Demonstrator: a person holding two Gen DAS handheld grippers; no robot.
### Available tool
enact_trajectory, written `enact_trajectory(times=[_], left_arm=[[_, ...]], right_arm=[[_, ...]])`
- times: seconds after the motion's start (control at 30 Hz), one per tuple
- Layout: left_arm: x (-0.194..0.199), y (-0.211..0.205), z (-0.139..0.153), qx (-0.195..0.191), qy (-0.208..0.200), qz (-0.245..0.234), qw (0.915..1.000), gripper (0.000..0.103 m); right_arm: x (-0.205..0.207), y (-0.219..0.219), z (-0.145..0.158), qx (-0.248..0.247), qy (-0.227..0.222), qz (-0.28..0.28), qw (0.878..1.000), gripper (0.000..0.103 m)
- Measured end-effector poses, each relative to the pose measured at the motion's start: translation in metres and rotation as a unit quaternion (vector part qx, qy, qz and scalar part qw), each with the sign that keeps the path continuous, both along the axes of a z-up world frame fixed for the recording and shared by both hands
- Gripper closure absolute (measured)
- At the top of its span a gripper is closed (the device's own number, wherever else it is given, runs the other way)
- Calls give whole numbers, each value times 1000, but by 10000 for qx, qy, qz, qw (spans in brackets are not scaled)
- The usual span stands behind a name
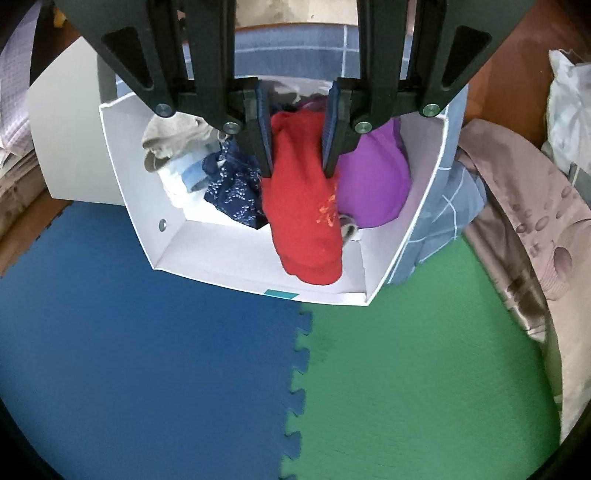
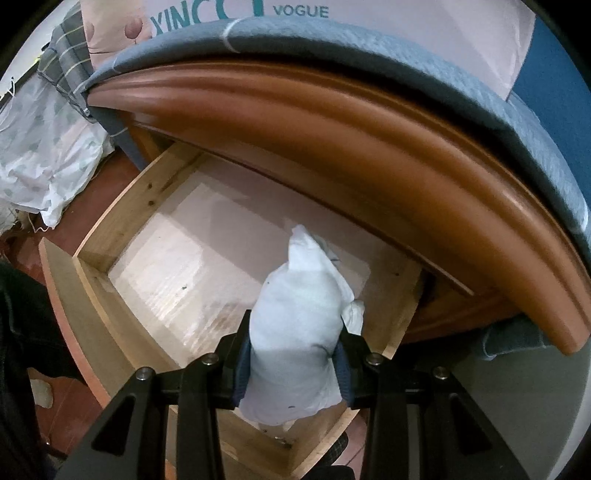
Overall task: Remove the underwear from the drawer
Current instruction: 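Lower the red sock into the box and open the left gripper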
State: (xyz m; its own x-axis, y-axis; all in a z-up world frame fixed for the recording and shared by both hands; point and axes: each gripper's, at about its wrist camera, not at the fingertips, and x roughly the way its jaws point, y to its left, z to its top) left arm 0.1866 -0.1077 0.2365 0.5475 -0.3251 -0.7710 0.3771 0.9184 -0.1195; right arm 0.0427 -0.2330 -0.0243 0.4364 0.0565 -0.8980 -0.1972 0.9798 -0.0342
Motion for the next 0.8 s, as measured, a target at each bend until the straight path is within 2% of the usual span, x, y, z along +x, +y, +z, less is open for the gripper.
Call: enact_trajectory(times=[0.17, 0.4, 0.47, 0.53, 0.63, 0.8], left_arm=[[14, -12, -13, 12, 151, 57, 9999, 81], [20, -22, -23, 70, 166, 76, 9998, 78], [19, -22, -22, 83, 133, 91, 9998, 71], [18, -20, -21, 67, 108, 95, 9999, 70], [14, -19, -18, 164, 14, 172, 9997, 62], [-9, -13, -4, 387, -495, 181, 9979, 50]], right_arm=[[-1, -2, 0, 11, 13, -16, 10000, 65], [-2, -1, 0, 37, 29, -4, 10000, 65], [-1, -2, 0, 50, 32, -10, 10000, 65], [0, -2, 0, 64, 36, -12, 10000, 65], [-1, -2, 1, 100, 12, -10, 9999, 65], [-6, -2, 4, 150, -85, -39, 9998, 65]])
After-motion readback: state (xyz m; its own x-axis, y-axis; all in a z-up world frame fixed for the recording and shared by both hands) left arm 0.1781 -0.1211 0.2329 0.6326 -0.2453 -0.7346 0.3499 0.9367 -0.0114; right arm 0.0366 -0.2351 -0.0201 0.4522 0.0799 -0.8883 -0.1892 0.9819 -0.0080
